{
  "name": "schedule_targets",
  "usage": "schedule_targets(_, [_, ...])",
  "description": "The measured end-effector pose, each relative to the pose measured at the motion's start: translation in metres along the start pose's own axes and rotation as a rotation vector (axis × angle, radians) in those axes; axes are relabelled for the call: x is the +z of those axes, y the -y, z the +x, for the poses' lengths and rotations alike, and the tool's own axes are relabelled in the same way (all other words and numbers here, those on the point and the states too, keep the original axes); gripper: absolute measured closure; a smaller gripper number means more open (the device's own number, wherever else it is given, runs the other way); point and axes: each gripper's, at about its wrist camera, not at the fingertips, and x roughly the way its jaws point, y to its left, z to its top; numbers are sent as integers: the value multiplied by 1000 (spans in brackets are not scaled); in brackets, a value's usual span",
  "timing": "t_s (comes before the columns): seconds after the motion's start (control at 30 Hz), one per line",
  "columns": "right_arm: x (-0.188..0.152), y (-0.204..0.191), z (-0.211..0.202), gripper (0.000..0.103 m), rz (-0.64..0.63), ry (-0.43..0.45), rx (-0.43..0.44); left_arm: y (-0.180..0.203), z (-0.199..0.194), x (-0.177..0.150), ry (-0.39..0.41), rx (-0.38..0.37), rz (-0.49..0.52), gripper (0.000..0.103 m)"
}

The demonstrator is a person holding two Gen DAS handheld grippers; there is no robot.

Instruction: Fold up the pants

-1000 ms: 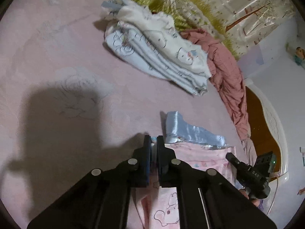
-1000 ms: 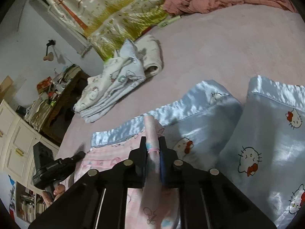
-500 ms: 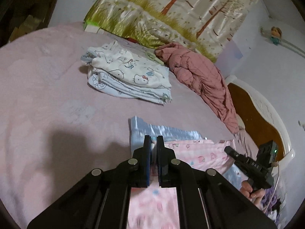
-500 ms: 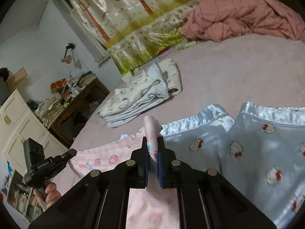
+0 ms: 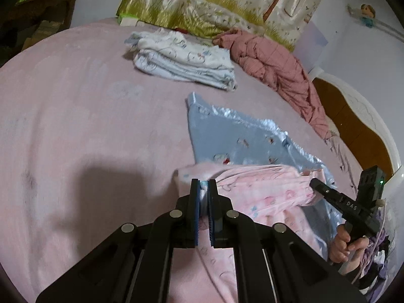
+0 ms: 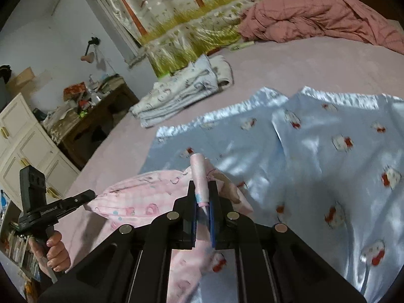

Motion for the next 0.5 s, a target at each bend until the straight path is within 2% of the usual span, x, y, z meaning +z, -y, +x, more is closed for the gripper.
schedule_targets(0.5, [-33,4,-21,95,-81,-95,-80,4,-6,-37,-55,48,60,97])
